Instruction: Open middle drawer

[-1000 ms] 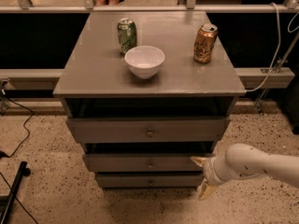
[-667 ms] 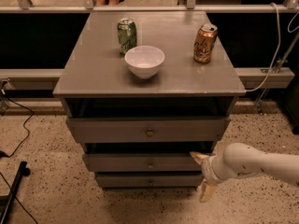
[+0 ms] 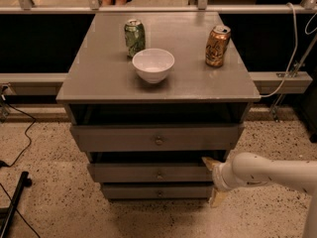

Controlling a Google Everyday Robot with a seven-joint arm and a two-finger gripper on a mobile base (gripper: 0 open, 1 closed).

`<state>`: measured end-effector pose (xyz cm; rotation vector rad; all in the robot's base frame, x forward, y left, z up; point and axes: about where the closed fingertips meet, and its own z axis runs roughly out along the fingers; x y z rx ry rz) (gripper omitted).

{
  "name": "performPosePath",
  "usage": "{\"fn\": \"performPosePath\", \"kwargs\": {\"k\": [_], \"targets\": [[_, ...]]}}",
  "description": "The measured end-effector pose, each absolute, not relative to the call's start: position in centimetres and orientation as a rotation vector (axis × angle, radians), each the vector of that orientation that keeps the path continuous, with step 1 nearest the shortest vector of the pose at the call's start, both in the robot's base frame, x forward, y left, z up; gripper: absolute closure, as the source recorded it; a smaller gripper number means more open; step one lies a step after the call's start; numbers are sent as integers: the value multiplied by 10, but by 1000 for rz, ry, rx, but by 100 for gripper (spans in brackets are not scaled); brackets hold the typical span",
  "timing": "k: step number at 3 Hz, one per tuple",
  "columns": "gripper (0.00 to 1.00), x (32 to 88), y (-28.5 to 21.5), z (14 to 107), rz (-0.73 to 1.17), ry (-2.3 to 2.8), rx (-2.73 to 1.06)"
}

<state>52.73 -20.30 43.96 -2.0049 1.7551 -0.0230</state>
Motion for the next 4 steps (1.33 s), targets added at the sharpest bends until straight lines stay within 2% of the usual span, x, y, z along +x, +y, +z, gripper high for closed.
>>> {"fn": "performPosePath", "kwargs": {"k": [2,3,4], "targets": [[0,555,-203,420,-46,1732,-1970],[5,565,-202,411,-32,1736,-1956],[23,567,-201,404,32,1739,-1908]]}}
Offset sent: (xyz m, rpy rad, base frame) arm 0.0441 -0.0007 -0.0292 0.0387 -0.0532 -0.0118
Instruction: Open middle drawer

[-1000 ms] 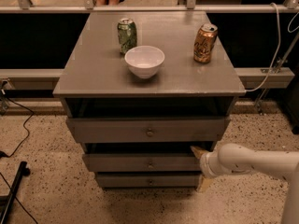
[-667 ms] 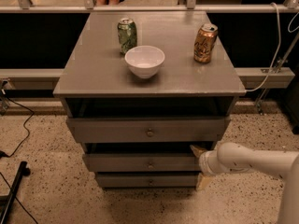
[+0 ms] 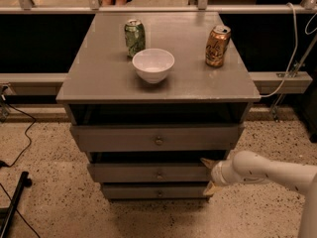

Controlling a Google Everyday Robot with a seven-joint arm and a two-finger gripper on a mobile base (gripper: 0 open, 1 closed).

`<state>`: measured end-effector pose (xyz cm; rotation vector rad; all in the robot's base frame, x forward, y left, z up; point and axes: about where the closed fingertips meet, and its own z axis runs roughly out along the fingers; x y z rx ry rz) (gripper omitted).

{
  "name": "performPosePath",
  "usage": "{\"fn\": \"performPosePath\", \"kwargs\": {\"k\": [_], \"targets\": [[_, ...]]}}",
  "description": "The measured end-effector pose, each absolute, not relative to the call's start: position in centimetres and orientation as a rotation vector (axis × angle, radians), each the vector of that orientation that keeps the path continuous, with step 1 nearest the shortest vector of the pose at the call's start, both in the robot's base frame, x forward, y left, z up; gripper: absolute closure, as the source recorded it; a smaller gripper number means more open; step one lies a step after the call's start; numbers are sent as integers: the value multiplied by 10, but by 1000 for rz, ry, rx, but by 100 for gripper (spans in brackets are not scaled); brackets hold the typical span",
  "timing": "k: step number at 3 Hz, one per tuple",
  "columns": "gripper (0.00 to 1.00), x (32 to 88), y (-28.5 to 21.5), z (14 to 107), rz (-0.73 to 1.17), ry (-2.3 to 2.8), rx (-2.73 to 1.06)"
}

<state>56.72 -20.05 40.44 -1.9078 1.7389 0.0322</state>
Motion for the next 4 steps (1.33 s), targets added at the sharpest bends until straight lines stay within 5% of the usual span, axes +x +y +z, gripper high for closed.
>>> {"fn": "performPosePath", "kwargs": {"k": [3,4], "targets": [[93,537,-201,422,175,1733,-1823],[95,537,-201,429,175,1733,-1823]]}}
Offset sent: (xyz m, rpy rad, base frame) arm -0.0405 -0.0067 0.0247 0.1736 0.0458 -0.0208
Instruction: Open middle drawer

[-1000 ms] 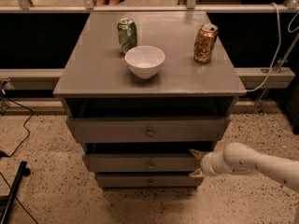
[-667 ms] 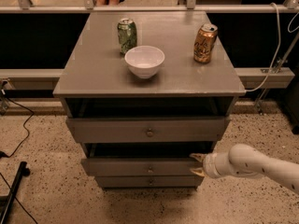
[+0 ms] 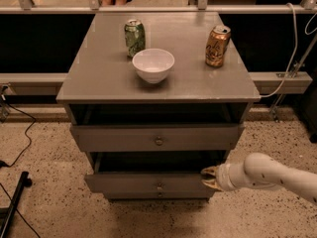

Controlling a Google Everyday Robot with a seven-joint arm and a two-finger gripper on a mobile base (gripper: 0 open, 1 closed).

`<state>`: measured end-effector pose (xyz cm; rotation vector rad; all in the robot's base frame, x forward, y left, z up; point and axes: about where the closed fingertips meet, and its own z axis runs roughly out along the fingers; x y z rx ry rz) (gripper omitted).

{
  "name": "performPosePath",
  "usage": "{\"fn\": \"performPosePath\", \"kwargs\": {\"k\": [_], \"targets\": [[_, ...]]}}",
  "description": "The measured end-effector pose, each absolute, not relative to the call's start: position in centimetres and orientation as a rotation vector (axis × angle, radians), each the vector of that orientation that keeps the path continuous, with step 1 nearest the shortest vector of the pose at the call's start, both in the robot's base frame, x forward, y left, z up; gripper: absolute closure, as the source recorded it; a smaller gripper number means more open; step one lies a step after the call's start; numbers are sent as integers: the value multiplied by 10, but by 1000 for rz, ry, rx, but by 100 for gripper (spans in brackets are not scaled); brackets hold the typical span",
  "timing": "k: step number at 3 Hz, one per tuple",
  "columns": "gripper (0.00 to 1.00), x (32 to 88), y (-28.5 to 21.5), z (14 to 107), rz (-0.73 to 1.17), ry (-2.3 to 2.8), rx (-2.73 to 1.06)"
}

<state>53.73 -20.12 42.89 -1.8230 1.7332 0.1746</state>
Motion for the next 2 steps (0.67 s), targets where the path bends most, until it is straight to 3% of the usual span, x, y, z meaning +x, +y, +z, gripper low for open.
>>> {"fn": "performPosePath", "kwargs": {"k": [2], "targets": [[52,537,-199,428,181,1731,-1825]]}}
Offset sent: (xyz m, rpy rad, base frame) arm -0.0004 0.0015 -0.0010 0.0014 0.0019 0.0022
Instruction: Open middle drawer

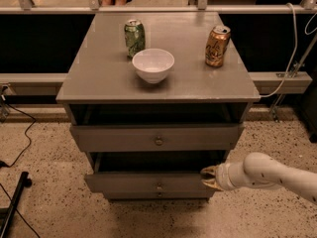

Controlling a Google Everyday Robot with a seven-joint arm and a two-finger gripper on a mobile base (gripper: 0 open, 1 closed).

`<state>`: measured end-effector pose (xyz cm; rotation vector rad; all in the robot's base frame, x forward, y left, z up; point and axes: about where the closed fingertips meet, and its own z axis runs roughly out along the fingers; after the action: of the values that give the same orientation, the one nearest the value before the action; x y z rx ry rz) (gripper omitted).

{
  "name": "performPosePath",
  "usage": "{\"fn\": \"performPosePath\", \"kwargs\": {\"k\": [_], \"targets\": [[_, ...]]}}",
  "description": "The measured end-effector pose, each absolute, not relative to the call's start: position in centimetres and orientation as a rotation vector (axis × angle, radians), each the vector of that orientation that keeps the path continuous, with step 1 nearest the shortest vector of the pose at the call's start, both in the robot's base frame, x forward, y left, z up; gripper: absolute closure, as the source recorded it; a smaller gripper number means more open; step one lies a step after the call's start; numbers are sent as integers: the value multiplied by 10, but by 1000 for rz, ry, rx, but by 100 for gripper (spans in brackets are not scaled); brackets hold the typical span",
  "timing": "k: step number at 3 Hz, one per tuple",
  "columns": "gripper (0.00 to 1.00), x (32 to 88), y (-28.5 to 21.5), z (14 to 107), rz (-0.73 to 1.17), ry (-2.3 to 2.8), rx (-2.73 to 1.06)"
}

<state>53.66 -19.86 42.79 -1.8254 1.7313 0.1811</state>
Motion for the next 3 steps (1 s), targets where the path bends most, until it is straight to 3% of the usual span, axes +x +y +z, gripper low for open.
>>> {"fn": "performPosePath", "kwargs": {"k": [2,3], "targets": [[0,536,-196,426,187,1730,-1828],[0,536,-196,426,188,1729,-1828]]}}
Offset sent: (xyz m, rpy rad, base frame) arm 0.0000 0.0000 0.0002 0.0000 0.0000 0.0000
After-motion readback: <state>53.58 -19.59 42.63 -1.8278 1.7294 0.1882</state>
